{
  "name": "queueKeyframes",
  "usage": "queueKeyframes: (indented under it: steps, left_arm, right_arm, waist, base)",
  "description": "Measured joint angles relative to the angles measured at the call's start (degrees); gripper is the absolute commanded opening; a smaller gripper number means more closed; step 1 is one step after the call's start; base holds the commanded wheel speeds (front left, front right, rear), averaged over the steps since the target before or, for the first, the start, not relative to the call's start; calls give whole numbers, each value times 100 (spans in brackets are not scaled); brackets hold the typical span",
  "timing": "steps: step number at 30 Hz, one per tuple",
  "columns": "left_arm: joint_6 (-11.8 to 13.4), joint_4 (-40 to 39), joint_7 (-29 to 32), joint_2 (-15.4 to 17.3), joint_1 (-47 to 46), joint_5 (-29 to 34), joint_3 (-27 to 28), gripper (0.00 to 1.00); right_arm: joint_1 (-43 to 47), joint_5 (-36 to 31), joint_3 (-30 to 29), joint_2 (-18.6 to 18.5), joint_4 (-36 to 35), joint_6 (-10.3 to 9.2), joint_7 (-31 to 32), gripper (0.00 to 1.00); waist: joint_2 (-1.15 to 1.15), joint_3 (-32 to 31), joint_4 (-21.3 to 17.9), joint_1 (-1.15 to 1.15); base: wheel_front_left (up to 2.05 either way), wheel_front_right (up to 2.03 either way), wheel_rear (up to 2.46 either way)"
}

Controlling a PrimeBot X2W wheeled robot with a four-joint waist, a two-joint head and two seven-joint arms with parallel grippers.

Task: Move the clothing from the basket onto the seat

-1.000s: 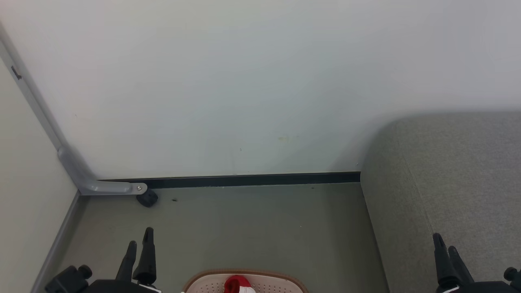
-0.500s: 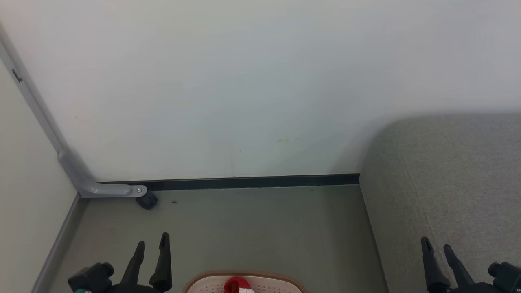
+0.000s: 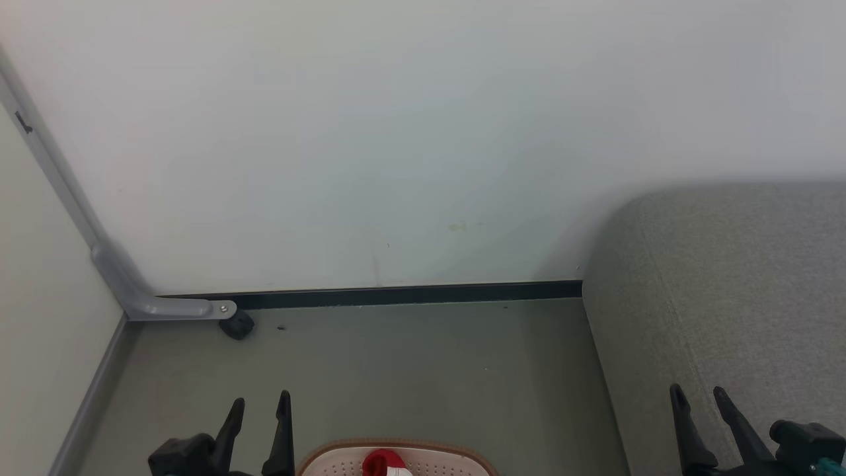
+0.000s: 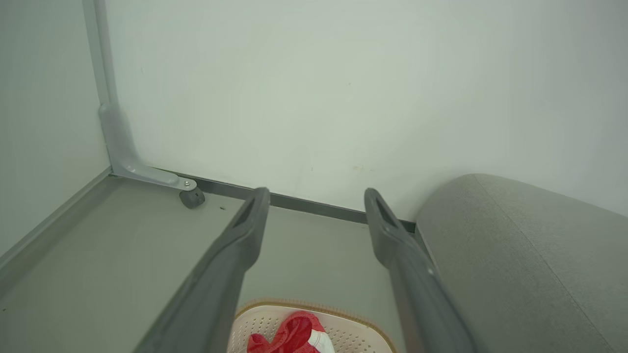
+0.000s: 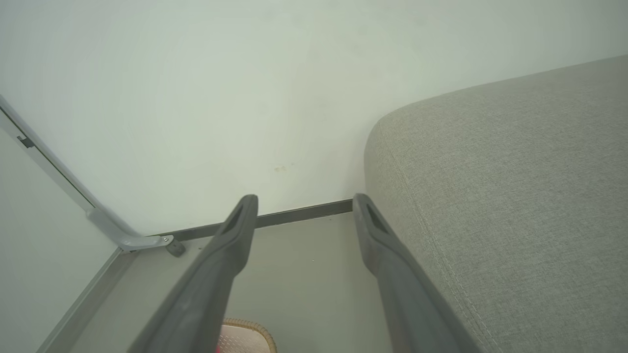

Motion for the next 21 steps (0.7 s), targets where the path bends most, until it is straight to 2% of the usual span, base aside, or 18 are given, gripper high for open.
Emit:
queueKeyframes:
  steps: [13, 21]
  left_arm:
    - [297, 333, -307, -27, -109, 949, -91, 100]
    - [365, 432, -342, -68, -109, 973, 5, 100]
  right_arm:
    - [-97, -910, 253, -133, 85, -204, -303, 100]
    - [-94, -970, 131, -124, 112, -349, -347, 100]
  waist:
    - [0, 15, -20, 0]
    - [0, 25, -23, 0]
  base:
    - [0, 0, 0]
    - [0, 0, 0]
